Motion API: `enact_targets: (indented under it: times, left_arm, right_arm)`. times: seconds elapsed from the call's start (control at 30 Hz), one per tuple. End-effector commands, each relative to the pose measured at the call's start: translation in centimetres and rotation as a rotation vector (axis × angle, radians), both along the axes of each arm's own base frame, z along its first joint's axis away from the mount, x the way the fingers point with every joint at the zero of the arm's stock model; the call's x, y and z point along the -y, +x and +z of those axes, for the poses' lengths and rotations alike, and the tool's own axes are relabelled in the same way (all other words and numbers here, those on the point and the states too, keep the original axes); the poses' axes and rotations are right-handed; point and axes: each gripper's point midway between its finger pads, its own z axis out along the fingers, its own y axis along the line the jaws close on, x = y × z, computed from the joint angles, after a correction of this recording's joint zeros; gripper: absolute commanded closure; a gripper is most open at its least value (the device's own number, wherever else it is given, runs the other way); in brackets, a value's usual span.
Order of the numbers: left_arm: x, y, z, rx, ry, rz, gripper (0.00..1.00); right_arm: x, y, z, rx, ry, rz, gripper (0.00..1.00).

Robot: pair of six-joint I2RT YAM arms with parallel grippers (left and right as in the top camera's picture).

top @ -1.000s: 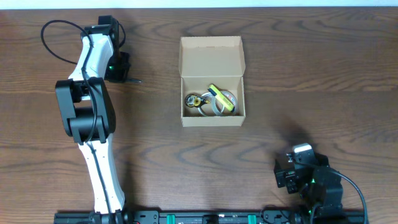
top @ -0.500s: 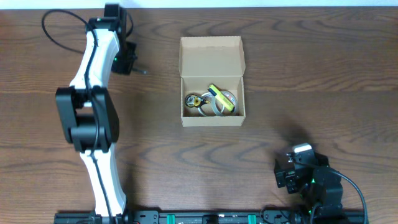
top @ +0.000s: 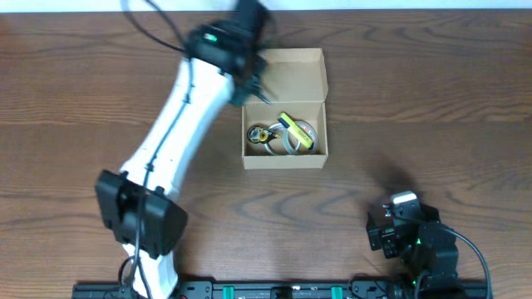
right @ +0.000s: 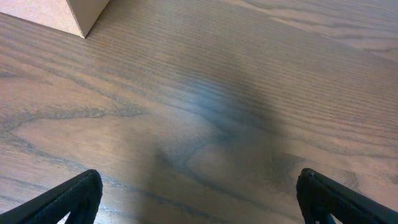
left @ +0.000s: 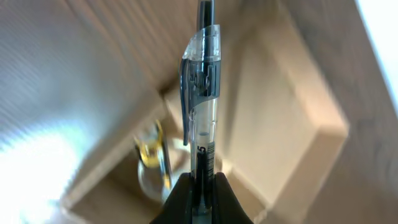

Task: Pack container
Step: 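Carry the clear pen into the box and open the left gripper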

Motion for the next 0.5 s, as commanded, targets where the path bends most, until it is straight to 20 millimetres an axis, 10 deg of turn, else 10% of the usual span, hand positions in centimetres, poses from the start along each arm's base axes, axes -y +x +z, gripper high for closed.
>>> enact_targets:
  times: [0.0, 0.47]
  left_arm:
    - [2.4, -1.9, 0.3, -0.009, -0.027, 0.014, 0.94]
    - [7.3, -6.8, -7.5, -0.117, -0.053, 0.100, 0.94]
  right_arm:
    - [0.0, 0.0, -0.2, -0.002, -0.006, 0.005, 0.01]
    - [0.0, 0.0, -0.2, -0.002, -0.006, 0.006, 0.01]
